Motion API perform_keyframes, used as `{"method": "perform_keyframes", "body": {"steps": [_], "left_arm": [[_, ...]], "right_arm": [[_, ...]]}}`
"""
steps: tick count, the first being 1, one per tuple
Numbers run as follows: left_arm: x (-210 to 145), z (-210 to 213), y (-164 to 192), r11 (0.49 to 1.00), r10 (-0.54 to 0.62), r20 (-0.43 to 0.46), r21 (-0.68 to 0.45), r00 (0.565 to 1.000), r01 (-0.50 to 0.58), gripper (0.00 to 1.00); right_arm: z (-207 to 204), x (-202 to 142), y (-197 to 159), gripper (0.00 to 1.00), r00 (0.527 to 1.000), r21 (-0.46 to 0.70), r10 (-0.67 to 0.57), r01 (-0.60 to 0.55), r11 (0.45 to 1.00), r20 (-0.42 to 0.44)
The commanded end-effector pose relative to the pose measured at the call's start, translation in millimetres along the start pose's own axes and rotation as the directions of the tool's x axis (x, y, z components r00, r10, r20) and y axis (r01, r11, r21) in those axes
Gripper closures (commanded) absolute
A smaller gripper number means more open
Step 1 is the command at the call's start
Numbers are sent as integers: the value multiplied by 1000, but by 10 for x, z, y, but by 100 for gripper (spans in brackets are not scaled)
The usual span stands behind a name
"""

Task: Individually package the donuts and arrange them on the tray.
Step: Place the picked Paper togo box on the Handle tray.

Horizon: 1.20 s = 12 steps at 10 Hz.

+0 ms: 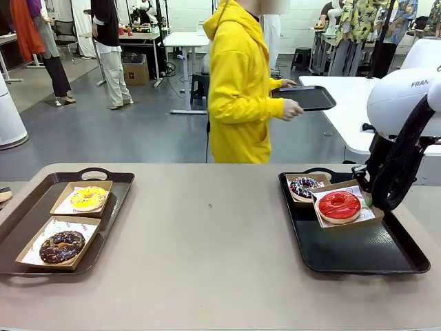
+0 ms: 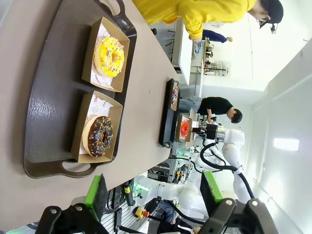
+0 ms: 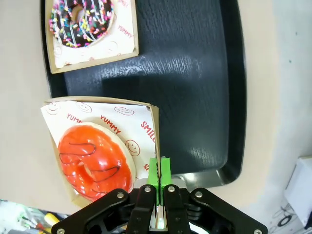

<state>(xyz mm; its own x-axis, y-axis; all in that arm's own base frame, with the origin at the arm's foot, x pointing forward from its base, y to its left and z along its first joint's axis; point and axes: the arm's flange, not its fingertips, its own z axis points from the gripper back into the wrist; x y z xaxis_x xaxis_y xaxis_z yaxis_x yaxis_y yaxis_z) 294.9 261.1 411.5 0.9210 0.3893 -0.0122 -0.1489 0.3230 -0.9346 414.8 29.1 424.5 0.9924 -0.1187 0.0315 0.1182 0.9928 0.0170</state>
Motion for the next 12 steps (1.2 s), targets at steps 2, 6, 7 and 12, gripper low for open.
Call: {"method": "perform_keyframes", "body": {"steps": [2,6,7,12], "left_arm": [[-5,20,-13,1000,-8,7,-16,1000,8,0],[-5,20,-13,1000,-8,7,-16,1000,8,0],[-5,20,-13,1000,-8,7,-16,1000,8,0],[-5,20,-13,1000,-8,7,-16,1000,8,0]], "right_arm": [[-337,79,-64,98,1000,-12,11,-12,1000,-7],[-575,120,-48,98,998,-38,60,-60,997,5],[-601,128,-40,98,998,-38,62,-62,997,11],[-714,148,-25,98,997,-44,70,-69,997,24]]}}
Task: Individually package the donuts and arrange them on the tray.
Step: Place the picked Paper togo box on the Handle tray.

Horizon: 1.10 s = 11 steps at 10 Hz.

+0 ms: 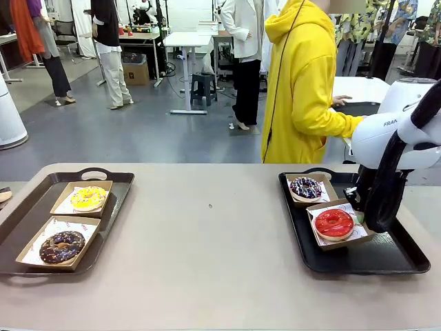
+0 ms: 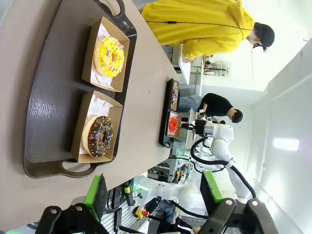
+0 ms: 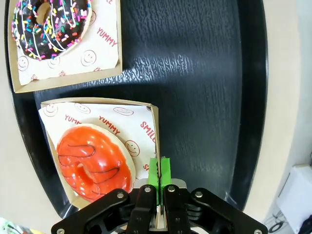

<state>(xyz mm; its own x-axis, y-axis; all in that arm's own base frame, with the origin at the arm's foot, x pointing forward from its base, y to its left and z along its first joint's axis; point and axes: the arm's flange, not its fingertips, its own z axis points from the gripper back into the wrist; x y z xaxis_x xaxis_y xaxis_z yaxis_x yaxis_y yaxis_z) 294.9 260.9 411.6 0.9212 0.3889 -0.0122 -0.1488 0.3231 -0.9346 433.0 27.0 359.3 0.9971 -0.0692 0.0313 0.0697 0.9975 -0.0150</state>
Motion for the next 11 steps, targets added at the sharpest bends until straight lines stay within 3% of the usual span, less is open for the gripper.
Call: {"method": "perform_keyframes", "body": {"steps": [1,5,6,7,8,9,10,11], "left_arm": [[-5,21,-12,1000,-8,7,-16,1000,8,0],[-5,21,-12,1000,-8,7,-16,1000,8,0],[-5,21,-12,1000,-8,7,-16,1000,8,0],[-5,21,-12,1000,-8,7,-16,1000,8,0],[-5,21,-12,1000,-8,7,-16,1000,8,0],[-5,21,-12,1000,-8,7,-16,1000,8,0],[-5,21,-12,1000,-8,7,-16,1000,8,0],[-5,21,-12,1000,-8,7,-16,1000,8,0]], "right_arm": [[-67,-20,-15,98,999,-14,23,-22,1000,27],[-93,-35,-11,98,998,-22,44,-43,999,33],[-83,-38,-9,38,998,-16,48,-48,999,29],[-75,-41,-5,38,998,-17,49,-48,999,28],[-79,-34,1,0,999,-17,47,-47,999,24],[-84,-33,-2,75,999,-15,46,-46,999,18],[-87,-30,-4,0,999,-14,42,-42,999,13],[-87,-30,-4,53,999,-14,42,-42,999,11]]}}
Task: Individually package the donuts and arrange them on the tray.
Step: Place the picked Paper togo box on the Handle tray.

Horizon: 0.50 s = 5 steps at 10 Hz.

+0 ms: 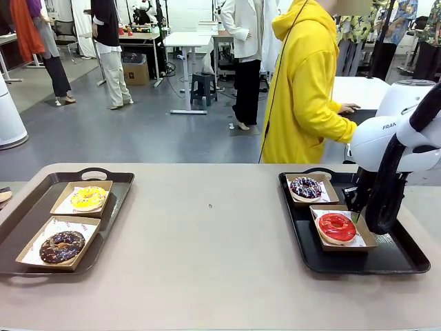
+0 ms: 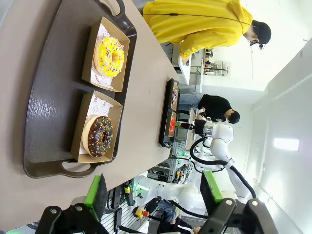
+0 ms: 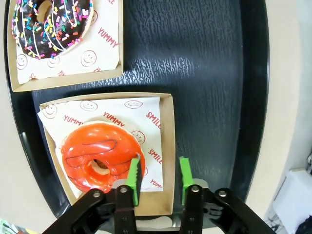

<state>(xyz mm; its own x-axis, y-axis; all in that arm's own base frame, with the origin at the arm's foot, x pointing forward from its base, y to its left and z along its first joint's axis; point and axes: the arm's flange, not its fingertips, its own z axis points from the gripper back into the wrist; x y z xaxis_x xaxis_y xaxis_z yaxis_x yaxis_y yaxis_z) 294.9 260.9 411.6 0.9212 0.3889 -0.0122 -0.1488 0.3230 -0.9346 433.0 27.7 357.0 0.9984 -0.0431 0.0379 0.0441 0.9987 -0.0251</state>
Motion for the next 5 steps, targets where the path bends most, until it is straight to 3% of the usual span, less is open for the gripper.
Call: {"method": "perform_keyframes", "body": {"steps": [1,2,3,4,5], "left_arm": [[-5,21,-12,1000,-8,7,-16,1000,8,0],[-5,21,-12,1000,-8,7,-16,1000,8,0],[-5,21,-12,1000,-8,7,-16,1000,8,0],[-5,21,-12,1000,-8,7,-16,1000,8,0],[-5,21,-12,1000,-8,7,-16,1000,8,0]], "right_arm": [[-60,-33,-11,0,1000,-2,17,-17,1000,2],[-57,-33,-13,33,1000,1,21,-21,1000,3],[-56,-36,-17,0,1000,1,25,-25,1000,1],[-52,-43,-23,13,1000,0,27,-27,1000,-4],[-5,-86,-53,0,1000,-8,23,-23,1000,4]]}}
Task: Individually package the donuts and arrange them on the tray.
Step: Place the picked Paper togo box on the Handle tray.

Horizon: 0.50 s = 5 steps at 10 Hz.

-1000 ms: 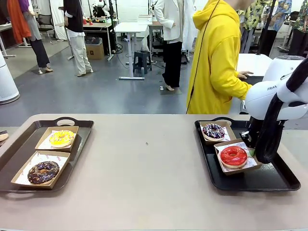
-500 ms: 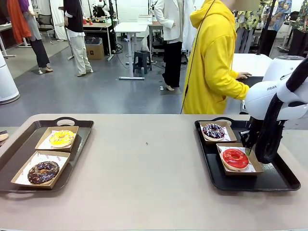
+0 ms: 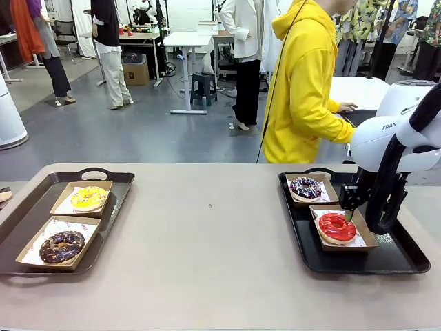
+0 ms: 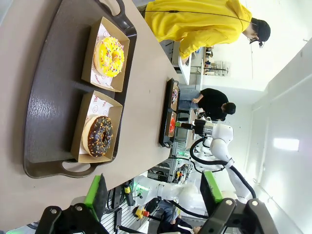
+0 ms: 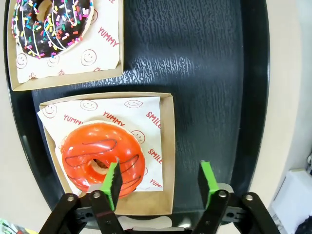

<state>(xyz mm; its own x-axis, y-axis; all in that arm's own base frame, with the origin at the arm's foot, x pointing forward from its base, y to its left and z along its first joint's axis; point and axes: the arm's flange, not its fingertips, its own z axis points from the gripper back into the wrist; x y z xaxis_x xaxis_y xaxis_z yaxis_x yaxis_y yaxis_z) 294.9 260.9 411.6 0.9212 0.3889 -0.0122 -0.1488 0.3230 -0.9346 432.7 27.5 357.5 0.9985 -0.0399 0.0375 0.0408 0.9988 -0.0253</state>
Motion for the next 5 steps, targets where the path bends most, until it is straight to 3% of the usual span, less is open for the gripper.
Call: {"method": "perform_keyframes", "body": {"steps": [1,3,5], "left_arm": [[-5,21,-12,1000,-8,7,-16,1000,8,0],[-5,21,-12,1000,-8,7,-16,1000,8,0],[-5,21,-12,1000,-8,7,-16,1000,8,0]], "right_arm": [[67,-150,-91,0,1000,-25,13,-12,1000,27],[421,-310,-312,0,1000,72,17,-18,997,22],[827,-380,-801,0,997,294,6,-29,955,79]]}}
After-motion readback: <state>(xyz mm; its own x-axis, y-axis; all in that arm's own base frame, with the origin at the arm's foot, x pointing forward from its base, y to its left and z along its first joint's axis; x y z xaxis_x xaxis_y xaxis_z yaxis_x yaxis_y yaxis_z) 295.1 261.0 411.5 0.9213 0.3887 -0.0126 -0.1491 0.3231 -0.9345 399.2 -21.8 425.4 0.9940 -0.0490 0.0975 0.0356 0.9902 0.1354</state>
